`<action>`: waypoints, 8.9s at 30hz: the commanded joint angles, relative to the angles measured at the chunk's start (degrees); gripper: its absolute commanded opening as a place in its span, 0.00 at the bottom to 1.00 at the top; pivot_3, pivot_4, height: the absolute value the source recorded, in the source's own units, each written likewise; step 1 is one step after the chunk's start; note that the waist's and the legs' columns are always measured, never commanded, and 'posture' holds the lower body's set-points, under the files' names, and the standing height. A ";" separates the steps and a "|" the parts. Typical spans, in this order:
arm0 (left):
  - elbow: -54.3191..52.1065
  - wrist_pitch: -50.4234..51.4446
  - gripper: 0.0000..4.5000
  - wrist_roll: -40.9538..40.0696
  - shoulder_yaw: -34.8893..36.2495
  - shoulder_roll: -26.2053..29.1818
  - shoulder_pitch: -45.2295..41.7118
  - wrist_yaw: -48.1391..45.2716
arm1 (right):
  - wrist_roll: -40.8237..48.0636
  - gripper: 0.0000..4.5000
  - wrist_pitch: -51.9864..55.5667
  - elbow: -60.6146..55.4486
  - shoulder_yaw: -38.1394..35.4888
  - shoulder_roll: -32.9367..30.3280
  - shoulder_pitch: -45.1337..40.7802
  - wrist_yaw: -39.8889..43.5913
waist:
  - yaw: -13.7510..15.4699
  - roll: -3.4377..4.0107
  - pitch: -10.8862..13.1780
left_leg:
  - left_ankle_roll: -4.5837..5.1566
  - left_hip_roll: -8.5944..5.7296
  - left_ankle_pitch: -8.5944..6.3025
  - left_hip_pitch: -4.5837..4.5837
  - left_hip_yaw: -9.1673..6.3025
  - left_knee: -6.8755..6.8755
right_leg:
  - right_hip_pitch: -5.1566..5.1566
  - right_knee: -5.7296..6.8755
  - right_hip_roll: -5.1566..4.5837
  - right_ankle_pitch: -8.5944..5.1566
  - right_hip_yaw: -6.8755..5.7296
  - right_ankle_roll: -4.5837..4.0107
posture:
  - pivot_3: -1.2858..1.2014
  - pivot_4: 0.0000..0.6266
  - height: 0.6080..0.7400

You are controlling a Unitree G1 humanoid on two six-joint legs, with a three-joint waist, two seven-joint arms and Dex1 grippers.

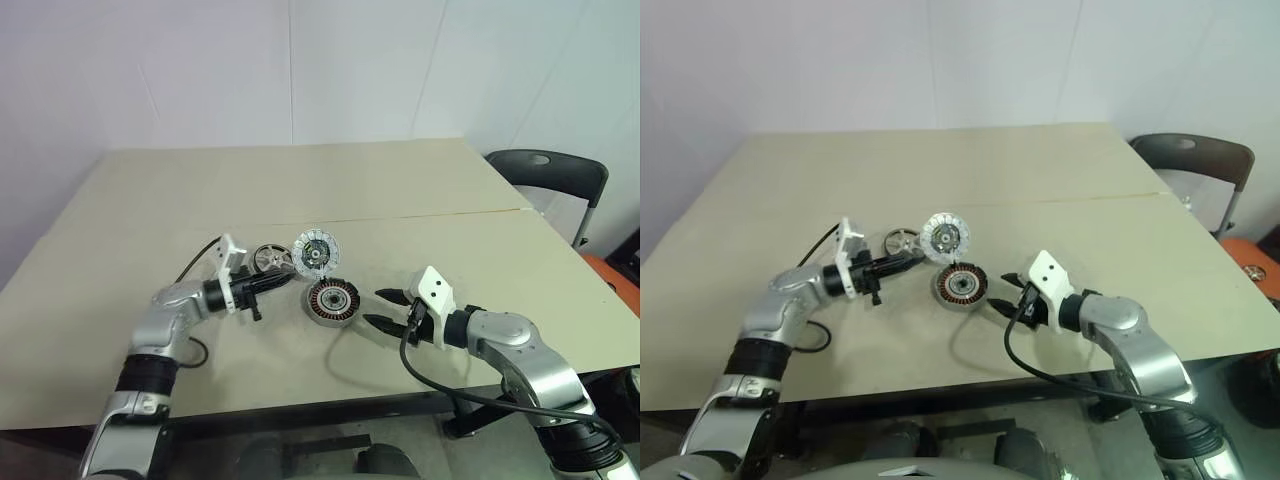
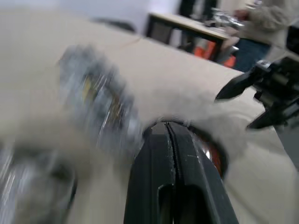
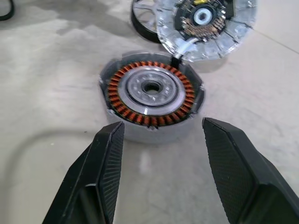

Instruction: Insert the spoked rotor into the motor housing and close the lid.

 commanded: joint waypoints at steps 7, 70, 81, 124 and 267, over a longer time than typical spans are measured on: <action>-5.26 10.73 0.67 -5.39 6.68 -0.82 1.86 13.10 | -0.40 0.63 -1.48 0.43 -0.03 -0.56 -2.56 1.87 | -0.02 -0.01 0.02 | -0.02 -0.14 -0.01 0.00 0.02 -0.03 | 0.01 -0.05 -0.32 0.00 0.00 0.00 | 0.52 0.00 1.00; 1.11 54.43 0.11 -43.37 19.96 -12.25 -10.34 28.19 | 4.06 0.63 1.77 -2.23 -5.19 -6.01 1.60 5.28 | 1.01 -0.46 0.26 | -0.03 -0.36 0.03 0.02 0.16 -0.74 | 0.05 -0.81 -0.54 0.29 -0.53 0.21 | 0.52 0.00 1.00; 4.82 54.21 0.11 -35.27 10.21 -10.79 -8.59 24.75 | 8.49 0.63 4.13 -5.86 -10.16 -7.88 1.74 5.84 | 1.20 -0.46 0.27 | -0.03 -0.37 0.02 0.01 0.16 -0.80 | 0.03 -0.87 -0.62 0.28 -0.53 0.19 | 0.52 0.00 1.00; 24.54 40.12 0.11 -12.35 1.30 -14.69 -14.02 12.62 | 10.61 0.63 4.59 -10.78 -13.29 -8.24 8.69 2.90 | 1.70 -0.32 0.14 | -0.02 -0.41 0.01 0.08 0.12 -0.83 | 0.11 -0.92 -0.76 0.28 -0.54 0.18 | 0.52 0.00 1.00; 1.27 -11.65 0.01 8.79 -14.74 -4.31 -9.34 -9.16 | 4.50 0.63 2.01 -8.42 -1.08 -10.65 -2.11 5.87 | 1.26 0.48 -0.82 | 0.68 -0.52 -0.21 -0.33 0.29 -0.86 | -0.87 -2.36 -0.72 1.92 -0.60 0.66 | 0.52 0.00 1.00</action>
